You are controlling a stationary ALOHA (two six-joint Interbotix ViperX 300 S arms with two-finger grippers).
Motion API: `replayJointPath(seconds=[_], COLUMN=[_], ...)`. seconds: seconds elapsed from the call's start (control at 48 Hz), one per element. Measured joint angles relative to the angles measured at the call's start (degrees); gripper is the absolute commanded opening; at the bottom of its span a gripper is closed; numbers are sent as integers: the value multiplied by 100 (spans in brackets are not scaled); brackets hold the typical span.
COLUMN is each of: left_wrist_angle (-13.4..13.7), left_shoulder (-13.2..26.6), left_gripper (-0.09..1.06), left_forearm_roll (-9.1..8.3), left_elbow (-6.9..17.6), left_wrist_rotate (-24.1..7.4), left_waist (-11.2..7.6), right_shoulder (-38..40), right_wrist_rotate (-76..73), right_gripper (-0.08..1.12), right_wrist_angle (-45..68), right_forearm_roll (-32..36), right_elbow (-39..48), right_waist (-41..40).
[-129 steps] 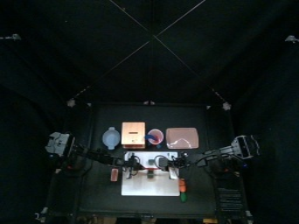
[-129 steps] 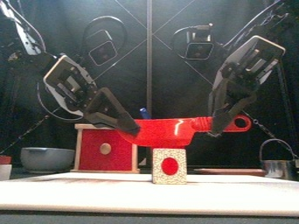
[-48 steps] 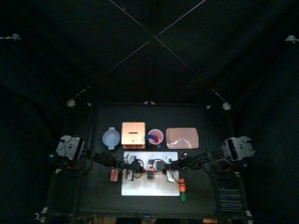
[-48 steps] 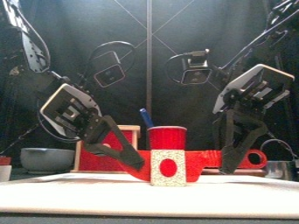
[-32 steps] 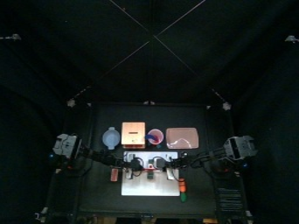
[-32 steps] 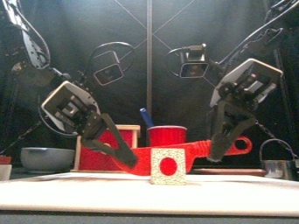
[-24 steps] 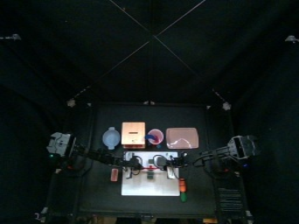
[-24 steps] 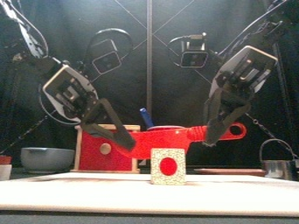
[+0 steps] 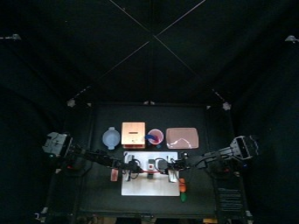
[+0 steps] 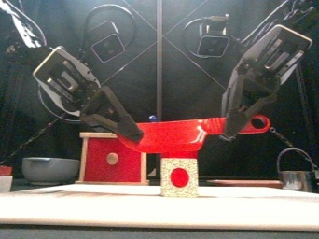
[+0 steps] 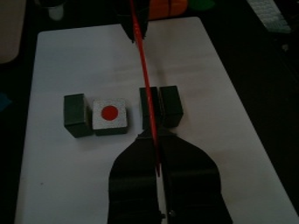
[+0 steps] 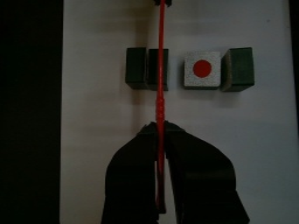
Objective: Cut the sushi into 4 pieces with the knife
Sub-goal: Cut the sushi into 4 pieces
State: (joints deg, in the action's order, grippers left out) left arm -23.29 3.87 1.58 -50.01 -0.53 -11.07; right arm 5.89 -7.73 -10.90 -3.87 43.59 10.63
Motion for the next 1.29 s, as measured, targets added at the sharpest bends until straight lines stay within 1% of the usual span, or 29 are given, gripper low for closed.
replayJointPath(seconds=[0.208,0.396,0.562,0.688,0.875,1.062,1.167,1.292], left_wrist_angle=[-44,-53,-53,-44,-26,-53,-62,-70], left_shoulder=[193,316,431,536,756,1063,1125,1134], left_gripper=[9,9,9,9,9,9,9,9], left_forearm_roll=[35,62,70,88,211,413,466,475], left_elbow=[26,88,158,158,176,202,237,255], left_wrist_rotate=[26,35,35,35,35,35,35,35], left_waist=[-18,-70,-167,-132,-132,-132,-149,-193], right_shoulder=[-193,-299,-404,-475,-642,-932,-958,-1002], right_wrist_rotate=[-9,-9,0,-9,-9,0,-9,-9], right_gripper=[8,8,8,8,8,8,8,8], right_wrist_angle=[26,26,62,70,123,193,211,229], right_forearm_roll=[-79,-185,-211,-220,-246,-272,-352,-431], right_elbow=[-9,-9,-35,-35,-35,-53,-62,-88], right_waist=[26,70,114,70,70,79,105,114])
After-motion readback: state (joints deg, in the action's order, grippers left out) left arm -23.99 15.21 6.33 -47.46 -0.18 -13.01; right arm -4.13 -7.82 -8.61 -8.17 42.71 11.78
